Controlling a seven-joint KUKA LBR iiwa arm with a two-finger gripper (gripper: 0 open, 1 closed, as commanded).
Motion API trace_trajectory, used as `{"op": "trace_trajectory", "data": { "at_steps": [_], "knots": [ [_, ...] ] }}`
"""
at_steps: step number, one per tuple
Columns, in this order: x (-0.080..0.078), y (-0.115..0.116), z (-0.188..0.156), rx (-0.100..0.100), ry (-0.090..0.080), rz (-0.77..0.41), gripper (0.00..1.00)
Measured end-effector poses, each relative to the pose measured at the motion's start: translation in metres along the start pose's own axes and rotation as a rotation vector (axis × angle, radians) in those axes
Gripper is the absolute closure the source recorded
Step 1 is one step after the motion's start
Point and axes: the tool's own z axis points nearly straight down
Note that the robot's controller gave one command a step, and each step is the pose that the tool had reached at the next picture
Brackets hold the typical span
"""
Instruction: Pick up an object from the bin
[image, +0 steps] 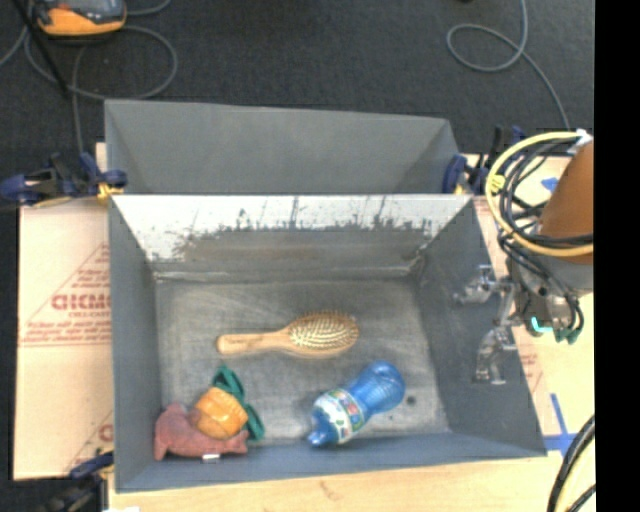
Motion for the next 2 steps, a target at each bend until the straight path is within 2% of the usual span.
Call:
{"op": "trace_trajectory", "data": {
  "at_steps": [1, 2],
  "knots": [
    [-0.002, 0.001, -0.004, 0.002, -0.008, -0.004, 0.00],
    [0.011, 0.038, 0.053, 0.000, -0.012, 0.029, 0.00]
  ]
}}
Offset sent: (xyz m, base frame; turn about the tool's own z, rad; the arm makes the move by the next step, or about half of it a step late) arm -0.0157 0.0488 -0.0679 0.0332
